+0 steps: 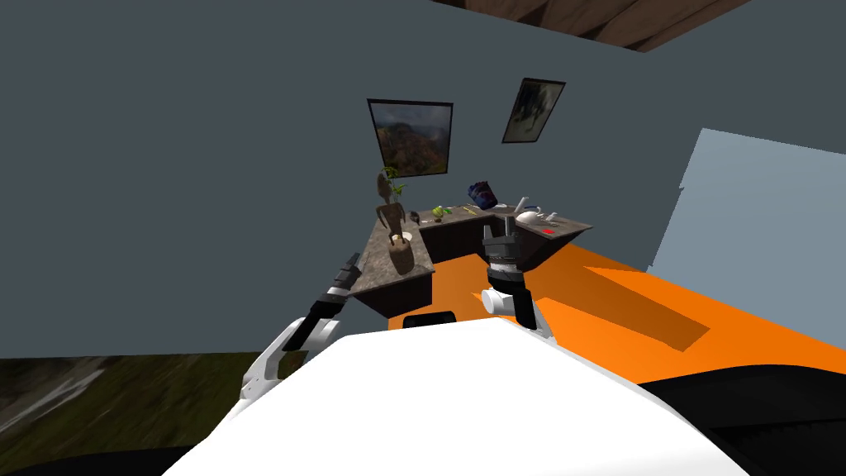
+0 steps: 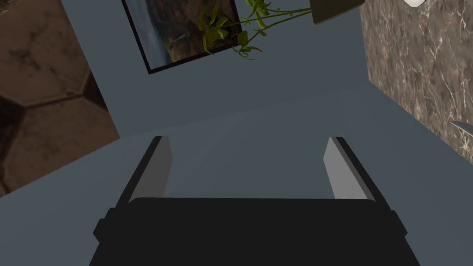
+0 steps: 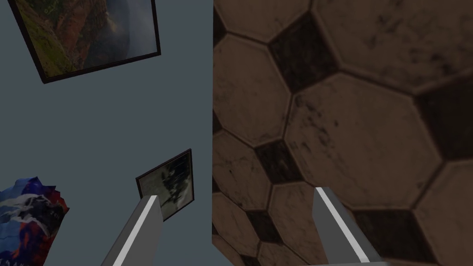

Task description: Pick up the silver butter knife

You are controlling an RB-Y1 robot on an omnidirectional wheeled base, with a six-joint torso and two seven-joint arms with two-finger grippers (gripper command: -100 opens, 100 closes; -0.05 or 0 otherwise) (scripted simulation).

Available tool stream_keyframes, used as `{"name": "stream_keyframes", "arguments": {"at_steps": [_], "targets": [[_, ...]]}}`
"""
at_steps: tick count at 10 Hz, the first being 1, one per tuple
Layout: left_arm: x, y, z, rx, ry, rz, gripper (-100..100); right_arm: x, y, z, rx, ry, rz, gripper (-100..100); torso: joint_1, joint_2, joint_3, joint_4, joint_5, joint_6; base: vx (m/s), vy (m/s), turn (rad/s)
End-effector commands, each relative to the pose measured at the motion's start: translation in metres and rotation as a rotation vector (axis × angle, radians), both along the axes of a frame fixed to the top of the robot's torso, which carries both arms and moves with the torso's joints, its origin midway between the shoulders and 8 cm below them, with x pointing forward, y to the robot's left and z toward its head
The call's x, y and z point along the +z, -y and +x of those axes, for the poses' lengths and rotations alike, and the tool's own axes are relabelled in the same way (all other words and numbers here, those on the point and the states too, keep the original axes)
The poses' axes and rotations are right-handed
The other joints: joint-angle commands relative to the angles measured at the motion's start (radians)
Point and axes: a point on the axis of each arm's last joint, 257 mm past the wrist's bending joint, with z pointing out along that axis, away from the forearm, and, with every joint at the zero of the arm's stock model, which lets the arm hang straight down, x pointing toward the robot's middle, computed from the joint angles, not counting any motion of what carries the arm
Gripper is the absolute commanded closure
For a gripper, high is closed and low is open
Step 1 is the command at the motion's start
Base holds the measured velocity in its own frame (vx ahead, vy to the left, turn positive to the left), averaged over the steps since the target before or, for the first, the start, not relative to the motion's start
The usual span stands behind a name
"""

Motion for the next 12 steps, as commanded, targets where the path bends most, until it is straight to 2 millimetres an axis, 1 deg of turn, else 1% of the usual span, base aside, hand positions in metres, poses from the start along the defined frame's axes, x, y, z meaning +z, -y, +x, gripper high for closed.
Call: {"name": "stream_keyframes", "arguments": {"at_steps": [1, 2, 3, 4, 5, 6, 7, 8, 9, 10, 11, 12], "targets": [[-0.025, -0.011, 0.003, 0.006, -0.078, 0.038, -100, 0.0, 0.0, 0.0, 0.0, 0.0, 0.0, 0, 0.0, 0.0, 0.0, 0.0, 0.0, 0.0, -0.005, -0.048, -0.137], [-0.025, -0.012, 0.003, 0.003, -0.079, 0.045, -100, 0.0, 0.0, 0.0, 0.0, 0.0, 0.0, 0, 0.0, 0.0, 0.0, 0.0, 0.0, 0.0, -0.003, -0.036, -0.066], [-0.047, -0.024, 0.005, 0.014, -0.146, 0.076, -100, 0.0, 0.0, 0.0, 0.0, 0.0, 0.0, 0, 0.0, 0.0, 0.0, 0.0, 0.0, 0.0, -0.007, -0.04, -0.139], [-0.046, -0.025, 0.005, 0.011, -0.147, 0.083, -100, 0.0, 0.0, 0.0, 0.0, 0.0, 0.0, 0, 0.0, 0.0, 0.0, 0.0, 0.0, 0.0, -0.002, -0.034, -0.071], [-0.068, -0.039, 0.006, 0.024, -0.214, 0.115, -100, 0.0, 0.0, 0.0, 0.0, 0.0, 0.0, 0, 0.001, 0.0, 0.0, 0.0, -0.001, 0.0, 0.002, -0.05, -0.131], [-0.067, -0.039, 0.006, 0.021, -0.215, 0.124, -100, 0.0, 0.0, 0.0, 0.0, 0.0, 0.0, 0, 0.002, -0.001, -0.001, -0.001, -0.001, 0.001, -0.002, -0.037, -0.097], [-0.088, -0.055, 0.006, 0.038, -0.281, 0.156, -100, 0.0, 0.0, 0.0, 0.0, 0.0, 0.0, 0, 0.003, -0.001, -0.001, -0.001, -0.001, 0.001, -0.003, -0.036, -0.158], [-0.087, -0.056, 0.006, 0.034, -0.282, 0.169, -100, 0.0, 0.0, 0.0, 0.0, 0.0, 0.0, 0, 0.003, -0.001, -0.001, -0.001, -0.001, 0.001, -0.003, -0.027, -0.085], [-0.106, -0.073, 0.004, 0.054, -0.346, 0.203, -100, 0.0, 0.0, 0.0, 0.0, 0.0, 0.0, 0, 0.004, -0.001, -0.001, -0.001, -0.001, 0.001, 0.003, -0.036, -0.164], [-0.105, -0.075, 0.005, 0.049, -0.347, 0.217, -100, 0.0, 0.0, 0.0, 0.0, 0.0, 0.0, 0, 0.003, -0.001, -0.001, -0.001, -0.001, 0.001, 0.0, -0.024, -0.081], [-0.123, -0.094, 0.002, 0.071, -0.41, 0.256, -100, 0.0, 0.0, 0.0, 0.0, 0.0, 0.0, 0, 0.004, -0.001, -0.001, -0.001, -0.001, 0.001, -0.005, -0.025, -0.171], [-0.121, -0.096, 0.002, 0.068, -0.411, 0.268, -100, 0.0, 0.0, 0.0, 0.0, 0.0, 0.0, 0, 0.004, -0.001, -0.001, -0.001, -0.001, 0.001, -0.004, -0.017, -0.083]]}}
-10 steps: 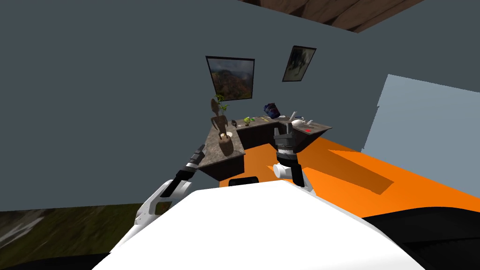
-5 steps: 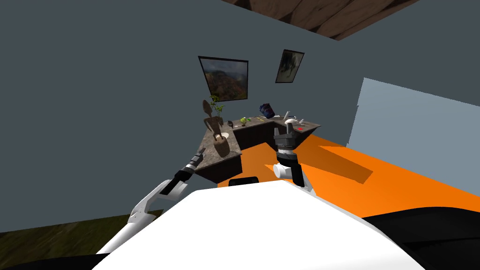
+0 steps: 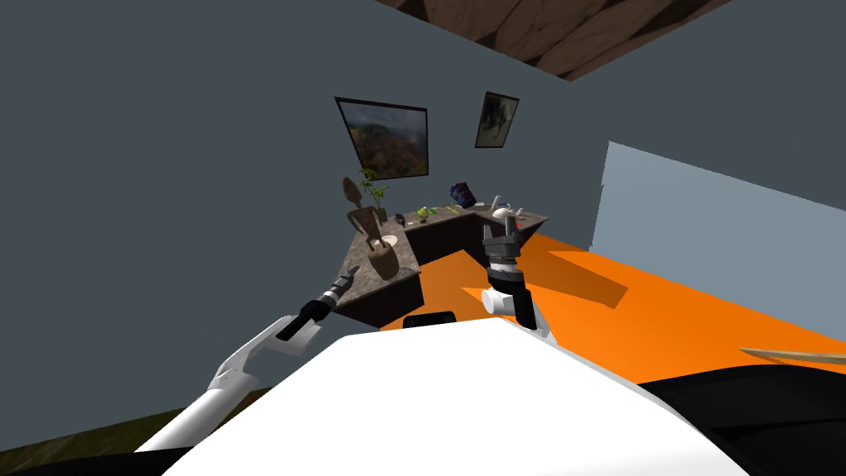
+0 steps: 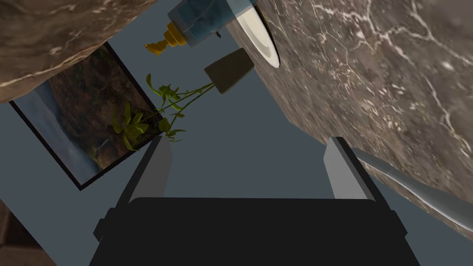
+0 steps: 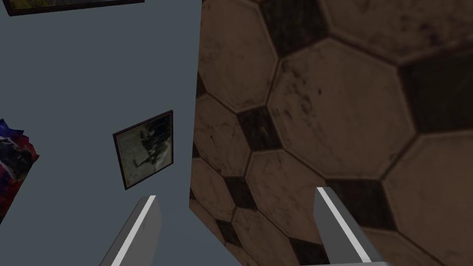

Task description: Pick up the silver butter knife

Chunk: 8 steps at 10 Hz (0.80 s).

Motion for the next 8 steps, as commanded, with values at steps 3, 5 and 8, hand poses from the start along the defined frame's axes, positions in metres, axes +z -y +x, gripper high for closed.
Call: {"name": "stream_keyframes", "arguments": {"at_steps": [3, 5, 8], "targets": [[-0.031, -0.048, -0.008, 0.044, -0.126, 0.112, -100, 0.0, 0.0, 0.0, 0.0, 0.0, 0.0, 0, 0.0, 0.0, 0.0, 0.0, 0.0, 0.0, -0.002, -0.016, -0.134], [-0.04, -0.072, -0.013, 0.064, -0.179, 0.169, -100, 0.0, 0.0, 0.0, 0.0, 0.0, 0.0, 0, 0.001, 0.0, 0.0, 0.0, 0.0, 0.0, -0.004, -0.006, -0.152], [-0.051, -0.114, -0.022, 0.099, -0.269, 0.276, -100, 0.0, 0.0, 0.0, 0.0, 0.0, 0.0, 0, 0.001, 0.0, 0.0, 0.0, 0.0, 0.001, -0.007, 0.003, -0.195]]}}
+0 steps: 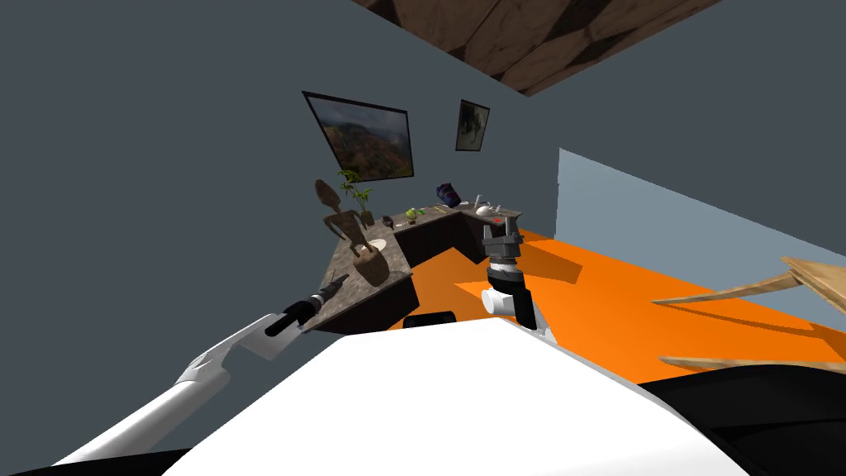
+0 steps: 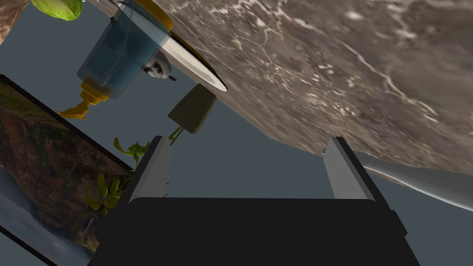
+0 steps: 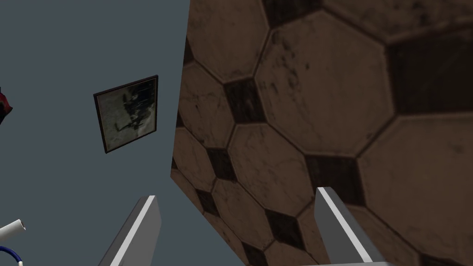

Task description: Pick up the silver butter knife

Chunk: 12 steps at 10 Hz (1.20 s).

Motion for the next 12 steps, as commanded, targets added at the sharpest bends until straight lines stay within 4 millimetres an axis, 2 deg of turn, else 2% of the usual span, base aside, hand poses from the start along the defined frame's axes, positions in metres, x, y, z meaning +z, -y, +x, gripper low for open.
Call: {"name": "stream_keyframes", "arguments": {"at_steps": [1, 2, 3, 4, 5, 8, 9, 10, 11, 12], "targets": [[0.0, -0.022, -0.003, 0.013, -0.033, 0.051, -100, 0.0, 0.0, 0.0, 0.0, 0.0, 0.0, 0, 0.0, 0.0, 0.0, 0.0, 0.0, 0.0, -0.009, 0.013, -0.075], [-0.005, -0.043, -0.009, 0.035, -0.074, 0.098, -100, 0.0, 0.0, 0.0, 0.0, 0.0, 0.0, 0, 0.0, 0.0, 0.0, 0.0, 0.0, -0.001, -0.007, 0.012, -0.147], [-0.003, -0.045, -0.008, 0.032, -0.075, 0.106, -100, 0.0, 0.0, 0.0, 0.0, 0.0, 0.0, 0, 0.0, 0.0, 0.0, 0.0, 0.0, 0.0, -0.008, 0.013, -0.1], [-0.004, -0.066, -0.014, 0.05, -0.114, 0.159, -100, 0.0, 0.0, 0.0, 0.0, 0.0, 0.0, 0, 0.0, 0.0, 0.0, 0.0, 0.0, -0.001, -0.01, 0.015, -0.162], [-0.004, -0.066, -0.014, 0.05, -0.114, 0.159, -100, 0.0, 0.0, 0.0, 0.0, 0.0, 0.0, 0, 0.001, 0.0, 0.0, 0.0, 0.0, 0.0, -0.008, 0.015, -0.103], [-0.007, -0.121, -0.038, 0.098, -0.225, 0.292, -100, 0.0, 0.0, 0.0, 0.0, 0.0, 0.0, 0, 0.002, 0.0, 0.0, 0.0, 0.0, 0.0, -0.018, 0.03, -0.243], [-0.007, -0.121, -0.038, 0.098, -0.225, 0.292, -100, 0.0, 0.0, 0.0, 0.0, 0.0, 0.0, 0, 0.002, 0.001, 0.0, 0.0, 0.001, -0.001, -0.016, 0.032, -0.051], [-0.01, -0.135, -0.049, 0.111, -0.263, 0.328, -100, 0.0, 0.0, 0.0, 0.0, 0.0, 0.0, 0, 0.002, 0.001, 0.0, 0.0, 0.0, -0.002, -0.011, 0.022, -0.131], [-0.01, -0.135, -0.049, 0.111, -0.263, 0.328, -100, 0.0, 0.0, 0.0, 0.0, 0.0, 0.0, 0, 0.001, 0.001, 0.0, 0.0, 0.0, -0.001, -0.01, 0.018, -0.069], [-0.014, -0.148, -0.06, 0.123, -0.3, 0.359, -100, 0.0, 0.0, 0.0, 0.0, 0.0, 0.0, 0, 0.001, 0.0, 0.0, 0.0, 0.0, -0.001, -0.01, 0.016, -0.142]]}}
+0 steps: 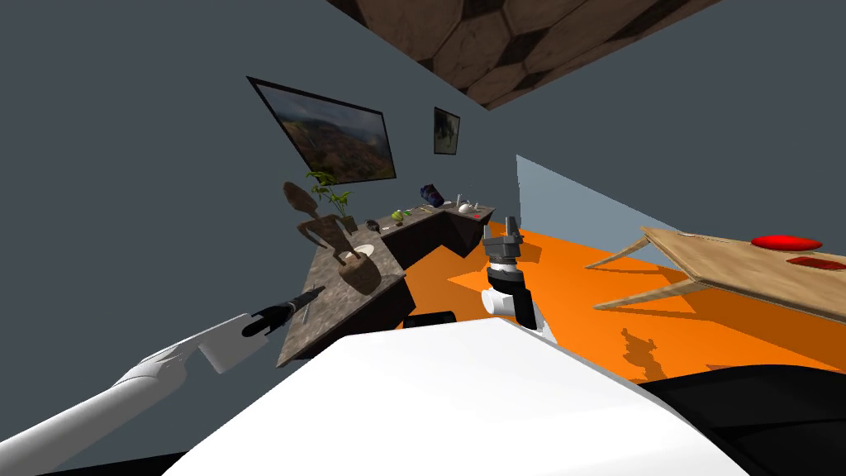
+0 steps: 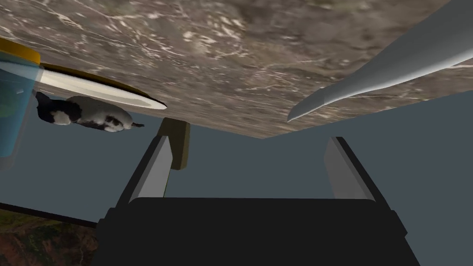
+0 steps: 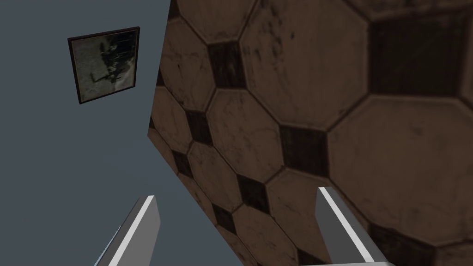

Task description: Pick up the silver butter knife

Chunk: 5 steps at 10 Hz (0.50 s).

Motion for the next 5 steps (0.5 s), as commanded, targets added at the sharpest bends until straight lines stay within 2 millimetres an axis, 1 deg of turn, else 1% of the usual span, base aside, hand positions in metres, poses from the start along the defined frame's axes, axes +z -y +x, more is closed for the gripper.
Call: {"name": "stream_keyframes", "arguments": {"at_steps": [1, 2, 3, 4, 5], "targets": [[-0.007, -0.018, -0.019, 0.02, -0.056, 0.041, -100, 0.0, 0.0, 0.0, 0.0, 0.0, 0.0, 0, 0.0, 0.0, 0.0, 0.0, 0.0, 0.0, -0.015, 0.026, -0.178], [-0.012, -0.027, -0.032, 0.031, -0.09, 0.062, -100, 0.0, 0.0, 0.0, 0.0, 0.0, 0.0, 0, 0.0, 0.0, 0.0, 0.0, 0.0, 0.0, -0.018, 0.038, -0.184], [-0.023, -0.038, -0.054, 0.047, -0.147, 0.089, -100, 0.0, 0.0, 0.0, 0.0, 0.0, 0.0, 0, 0.001, 0.0, 0.0, 0.0, 0.0, 0.0, -0.027, 0.056, -0.263], [-0.027, -0.042, -0.062, 0.053, -0.168, 0.097, -100, 0.0, 0.0, 0.0, 0.0, 0.0, 0.0, 0, 0.002, 0.001, 0.001, 0.0, 0.001, 0.0, -0.031, 0.046, -0.165], [-0.027, -0.042, -0.062, 0.053, -0.168, 0.097, -100, 0.0, 0.0, 0.0, 0.0, 0.0, 0.0, 0, 0.002, 0.002, 0.001, 0.0, 0.001, -0.001, -0.019, 0.024, -0.009]]}}
